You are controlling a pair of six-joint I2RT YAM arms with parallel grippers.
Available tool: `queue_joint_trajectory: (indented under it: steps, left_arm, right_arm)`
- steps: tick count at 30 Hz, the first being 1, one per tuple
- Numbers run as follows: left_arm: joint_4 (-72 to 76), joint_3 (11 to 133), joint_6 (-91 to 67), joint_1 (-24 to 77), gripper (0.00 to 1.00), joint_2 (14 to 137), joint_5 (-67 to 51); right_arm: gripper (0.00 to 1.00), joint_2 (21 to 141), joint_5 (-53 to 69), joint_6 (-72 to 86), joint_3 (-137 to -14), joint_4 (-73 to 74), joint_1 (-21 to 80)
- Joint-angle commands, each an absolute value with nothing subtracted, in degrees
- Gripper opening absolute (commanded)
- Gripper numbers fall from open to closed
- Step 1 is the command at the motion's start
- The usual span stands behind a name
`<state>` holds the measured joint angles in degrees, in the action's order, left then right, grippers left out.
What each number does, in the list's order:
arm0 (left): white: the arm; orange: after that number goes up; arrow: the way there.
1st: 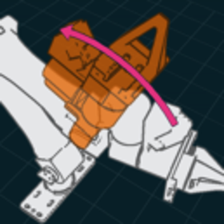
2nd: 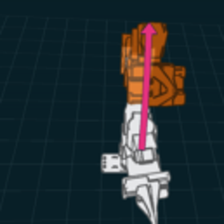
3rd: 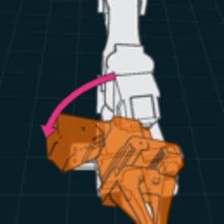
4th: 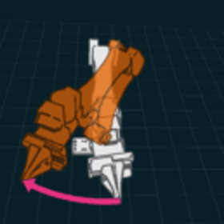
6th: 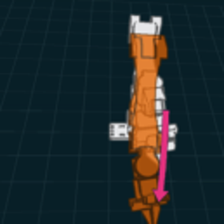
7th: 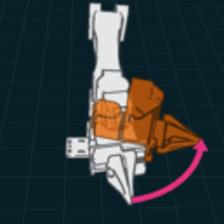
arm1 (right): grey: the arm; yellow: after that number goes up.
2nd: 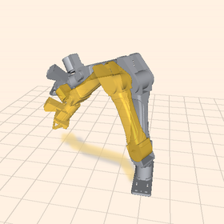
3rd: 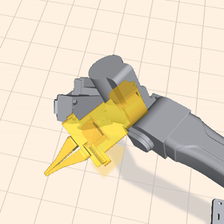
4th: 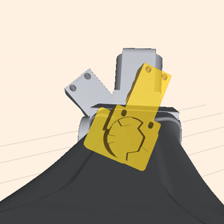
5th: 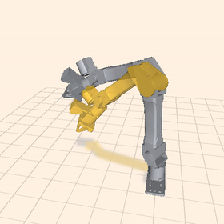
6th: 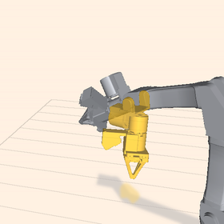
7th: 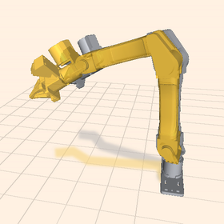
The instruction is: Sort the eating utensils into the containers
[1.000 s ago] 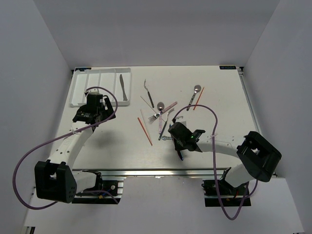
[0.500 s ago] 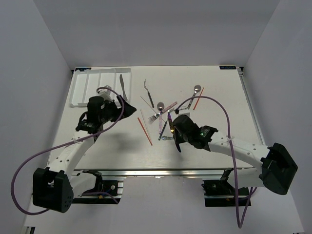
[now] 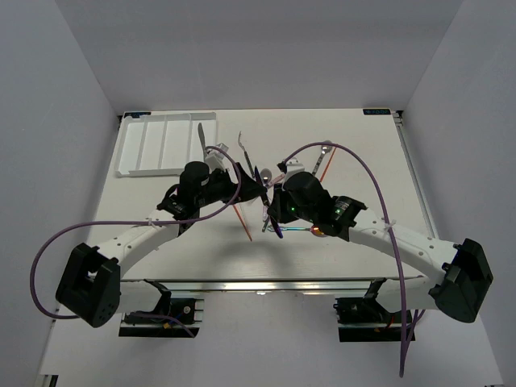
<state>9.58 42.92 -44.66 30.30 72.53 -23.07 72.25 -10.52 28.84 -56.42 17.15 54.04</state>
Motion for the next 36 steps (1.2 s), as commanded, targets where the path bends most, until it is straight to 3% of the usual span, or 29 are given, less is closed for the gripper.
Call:
queue_joint_trajectory:
  steps: [1,6,7,8,9,11,12,14,15,17,22,30,36]
  left_arm:
    - [13.09,44.65,-45.96,31.38,0.88,73.39,-22.76]
    - [15.29,45.44,-47.11,31.82,0.52,75.14,-23.11]
    - [15.82,45.61,-47.28,31.82,0.24,76.02,-23.29]
    - [15.56,45.96,-47.29,31.82,0.09,76.29,-23.29]
    - [15.03,47.1,-47.2,31.82,0.0,76.64,-22.77]
    - [11.18,48.86,-44.92,31.82,0.0,77.34,-21.54]
    - [9.07,51.04,-43.87,31.82,0.0,77.52,-18.14]
    - [0.03,54.56,-39.04,31.64,0.0,78.31,-10.76]
    - [-8.18,56.93,-36.15,31.29,0.0,79.01,-1.5]
    - [-14.12,64.14,-34.55,29.8,0.0,82.77,6.3]
    - [-24.76,80.3,-27.36,22.24,0.0,91.85,13.44]
    - [-30.14,116.2,-16.0,11.87,0.0,117.66,14.16]
    - [-30.68,130.68,-11.86,9.5,0.0,131.74,11.88]
  right_arm:
    - [0.0,71.37,-6.24,28.21,-58.97,12.92,54.4]
    - [0.0,72.6,-3.43,28.3,-59.24,10.9,54.49]
    - [0.0,72.86,-2.99,28.21,-59.33,10.38,54.49]
    - [0.0,73.38,-2.99,28.21,-59.5,10.2,54.49]
    - [0.0,73.56,-3.34,28.04,-59.68,10.02,54.49]
    - [0.0,73.48,-6.04,27.77,-59.33,9.58,54.32]
    - [0.37,73.13,-7.72,27.69,-58.46,9.67,54.23]
    - [0.74,71.29,-13.41,27.77,-57.22,10.45,53.53]
    - [0.89,70.58,-15.36,27.77,-56.61,10.89,53.0]
    - [0.89,68.13,-18.7,27.69,-54.41,11.51,50.82]
    - [0.89,64.08,-18.72,26.02,-51.07,12.83,46.06]
    - [0.89,60.38,-15.91,23.73,-46.41,12.66,43.59]
    - [0.89,61.34,-15.03,22.42,-45.09,12.13,43.24]
